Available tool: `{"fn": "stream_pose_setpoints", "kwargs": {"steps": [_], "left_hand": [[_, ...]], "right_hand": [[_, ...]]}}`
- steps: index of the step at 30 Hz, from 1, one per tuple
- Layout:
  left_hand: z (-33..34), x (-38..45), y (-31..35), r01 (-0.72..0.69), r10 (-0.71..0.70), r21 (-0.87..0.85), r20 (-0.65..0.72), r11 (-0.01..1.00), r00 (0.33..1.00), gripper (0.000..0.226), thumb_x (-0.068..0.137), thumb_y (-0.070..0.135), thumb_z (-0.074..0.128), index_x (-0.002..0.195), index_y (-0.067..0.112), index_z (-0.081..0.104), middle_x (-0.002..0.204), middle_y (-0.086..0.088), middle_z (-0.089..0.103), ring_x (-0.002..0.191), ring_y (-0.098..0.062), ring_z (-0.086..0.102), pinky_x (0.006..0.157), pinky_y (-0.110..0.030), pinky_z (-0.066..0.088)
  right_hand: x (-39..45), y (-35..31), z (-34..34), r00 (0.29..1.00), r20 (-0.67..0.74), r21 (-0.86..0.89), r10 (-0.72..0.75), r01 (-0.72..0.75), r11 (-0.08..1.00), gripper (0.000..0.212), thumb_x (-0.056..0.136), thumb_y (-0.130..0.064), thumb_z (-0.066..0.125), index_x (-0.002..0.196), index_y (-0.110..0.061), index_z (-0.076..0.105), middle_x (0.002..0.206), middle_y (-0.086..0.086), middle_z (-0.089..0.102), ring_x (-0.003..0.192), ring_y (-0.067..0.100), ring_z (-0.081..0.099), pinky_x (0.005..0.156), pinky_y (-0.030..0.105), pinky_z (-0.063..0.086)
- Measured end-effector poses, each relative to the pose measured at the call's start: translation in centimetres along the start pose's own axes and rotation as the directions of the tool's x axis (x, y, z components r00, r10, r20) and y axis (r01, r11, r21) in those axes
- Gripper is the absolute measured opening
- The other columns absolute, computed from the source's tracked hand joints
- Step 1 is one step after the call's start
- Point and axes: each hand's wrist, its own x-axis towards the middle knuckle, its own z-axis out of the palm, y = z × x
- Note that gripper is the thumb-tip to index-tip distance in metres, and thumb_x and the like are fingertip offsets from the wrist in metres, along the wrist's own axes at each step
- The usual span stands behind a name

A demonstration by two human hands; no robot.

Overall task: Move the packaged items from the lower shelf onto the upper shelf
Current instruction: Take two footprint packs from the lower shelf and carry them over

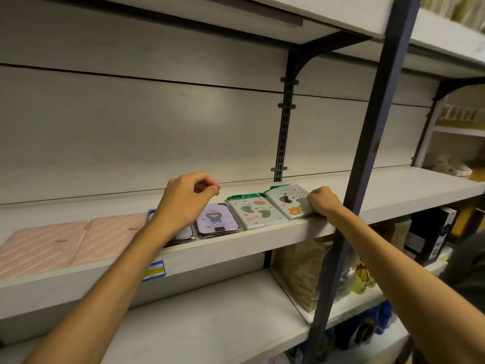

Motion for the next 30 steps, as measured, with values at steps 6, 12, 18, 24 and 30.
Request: {"fn": "stream_pose_setpoints", "kwargs": {"steps": [6, 12, 18, 24, 30], "left_hand": [[-0.1, -0.7, -0.5, 0.035, -0.034, 0.006, -0.035, 0.999, 0.999, 0.013, 0.094, 0.015, 0.063, 0.094, 0.019, 0.075, 0.091, 0.009, 0.075, 0.091, -0.005, 0.068, 0.083, -0.02, 0.051], [-0.8, -1.3, -2.0, 0.096, -0.091, 0.116, -0.043, 0.989, 0.995, 0.011, 0.094, 0.021, 0.064, 0.098, 0.023, 0.074, 0.098, 0.009, 0.074, 0.093, -0.007, 0.067, 0.083, -0.025, 0.052], [-2.5, -3.0, -3.1, 0.123, -0.109, 0.309, -0.061, 0.943, 0.992, 0.014, 0.094, 0.03, 0.062, 0.106, 0.028, 0.071, 0.102, 0.009, 0.073, 0.096, -0.012, 0.066, 0.086, -0.034, 0.054], [-7.0, -6.0, -4.4, 0.141, -0.114, 0.48, -0.085, 0.866, 0.99, 0.026, 0.096, 0.038, 0.058, 0.121, 0.035, 0.063, 0.122, 0.011, 0.067, 0.11, -0.014, 0.061, 0.093, -0.036, 0.049], [-14.6, -12.1, -6.3, 0.186, -0.146, 0.522, -0.116, 0.833, 0.982, 0.03, 0.093, 0.037, 0.058, 0.122, 0.035, 0.063, 0.124, 0.009, 0.065, 0.114, -0.019, 0.06, 0.097, -0.038, 0.046]], "right_hand": [[0.2, 0.9, 0.6, 0.986, 0.084, -0.176, -0.142, 0.155, 0.972, 0.03, 0.098, -0.012, 0.047, 0.114, 0.0, 0.069, 0.117, 0.016, 0.067, 0.104, 0.029, 0.061, 0.087, 0.033, 0.05], [0.8, 1.5, 0.6, 0.974, 0.098, -0.248, -0.205, 0.223, 0.943, 0.031, 0.097, -0.015, 0.05, 0.12, -0.003, 0.066, 0.122, 0.016, 0.063, 0.104, 0.026, 0.059, 0.085, 0.032, 0.051], [-1.3, -1.1, 1.9, 0.91, -0.037, -0.289, -0.413, 0.386, 0.876, 0.038, 0.091, -0.026, 0.06, 0.128, -0.017, 0.063, 0.129, 0.012, 0.057, 0.109, 0.028, 0.058, 0.097, 0.047, 0.051], [-7.7, -6.7, 5.6, 0.793, -0.01, -0.238, -0.61, 0.59, 0.771, 0.035, 0.089, -0.029, 0.062, 0.122, -0.02, 0.066, 0.117, 0.006, 0.063, 0.103, 0.021, 0.062, 0.091, 0.046, 0.053], [-17.9, -13.5, 11.0, 0.672, 0.054, -0.142, -0.739, 0.738, 0.66, 0.033, 0.09, -0.026, 0.06, 0.122, -0.02, 0.067, 0.111, 0.002, 0.064, 0.1, 0.017, 0.06, 0.086, 0.035, 0.05]]}}
